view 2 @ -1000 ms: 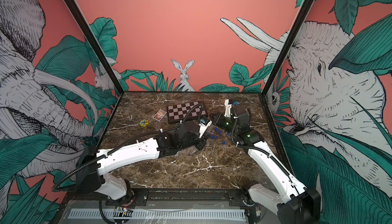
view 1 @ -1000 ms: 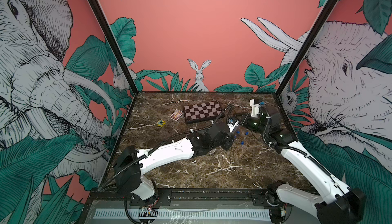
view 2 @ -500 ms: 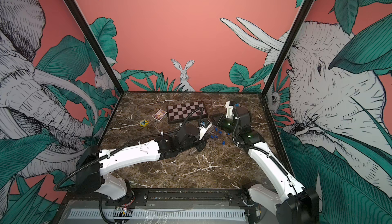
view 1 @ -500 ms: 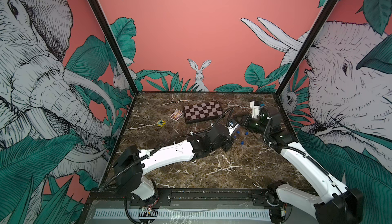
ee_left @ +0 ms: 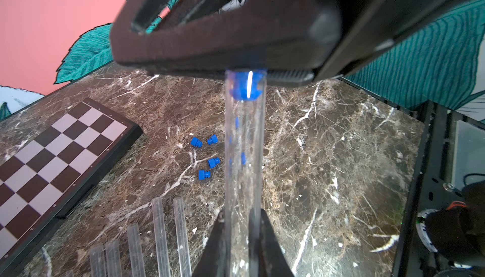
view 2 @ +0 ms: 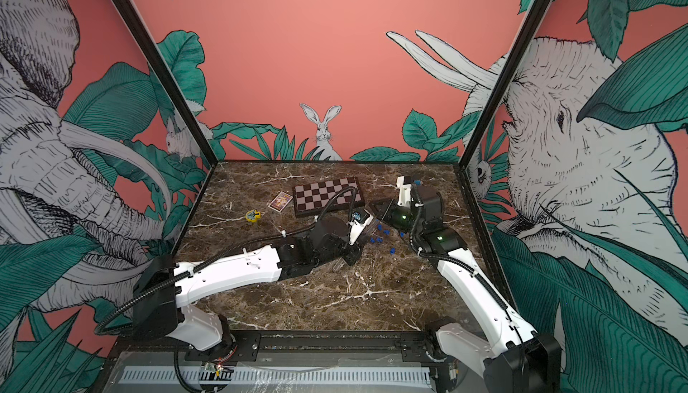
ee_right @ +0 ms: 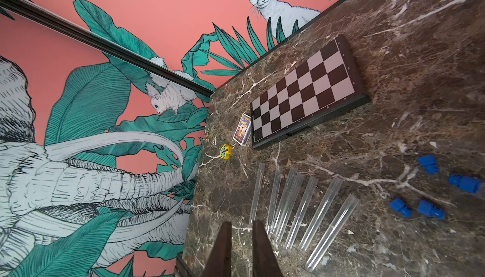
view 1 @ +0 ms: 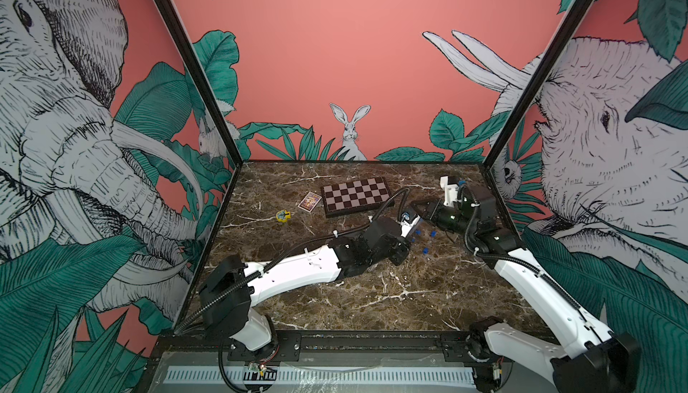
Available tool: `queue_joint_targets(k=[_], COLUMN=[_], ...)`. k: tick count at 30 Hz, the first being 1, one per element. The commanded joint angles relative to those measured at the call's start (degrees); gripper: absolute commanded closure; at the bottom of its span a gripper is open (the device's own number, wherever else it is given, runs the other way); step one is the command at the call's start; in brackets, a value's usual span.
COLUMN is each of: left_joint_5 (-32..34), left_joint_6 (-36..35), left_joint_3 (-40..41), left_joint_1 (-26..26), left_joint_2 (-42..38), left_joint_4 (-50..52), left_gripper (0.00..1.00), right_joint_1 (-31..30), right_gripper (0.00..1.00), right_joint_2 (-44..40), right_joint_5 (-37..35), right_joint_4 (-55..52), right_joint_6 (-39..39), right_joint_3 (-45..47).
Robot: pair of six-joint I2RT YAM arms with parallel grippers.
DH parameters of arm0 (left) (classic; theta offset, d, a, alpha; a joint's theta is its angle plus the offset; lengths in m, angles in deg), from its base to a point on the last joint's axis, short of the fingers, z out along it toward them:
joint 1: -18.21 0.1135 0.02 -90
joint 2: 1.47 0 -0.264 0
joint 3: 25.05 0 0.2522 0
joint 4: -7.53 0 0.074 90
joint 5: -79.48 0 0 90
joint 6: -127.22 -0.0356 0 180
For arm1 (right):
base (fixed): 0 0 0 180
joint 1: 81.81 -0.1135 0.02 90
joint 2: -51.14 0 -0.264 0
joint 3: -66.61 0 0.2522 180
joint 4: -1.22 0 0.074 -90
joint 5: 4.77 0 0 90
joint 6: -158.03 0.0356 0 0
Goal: Remove stoppers from test tubes
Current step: Open the stopper on the test tube.
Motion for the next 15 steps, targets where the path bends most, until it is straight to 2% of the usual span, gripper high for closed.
queue_joint_targets(k=[1, 10, 15], left_joint_5=[1.5, 0.6, 0.8], left_joint_6=[0.9, 0.7, 0.7], left_joint_3=[-0.3, -2.5, -1.9], left_joint_1=[1.2, 1.1, 1.1], left_joint_2=[-1.6, -3.6, -3.4], left_joint_4=[7.1, 8.9, 8.5], left_gripper=[1.00, 1.00, 1.00], right_joint_1=[0.1, -1.1, -1.2], right_gripper=[1.00, 1.00, 1.00], right_joint_2=[-2.7, -2.4, -2.4], right_joint_5=[-5.0, -9.8, -10.2], right_joint_4=[-2.1, -4.1, -2.5], right_joint_6=[-6.6, -11.4, -10.7], right_joint_3=[-3.3, -3.1, -2.7])
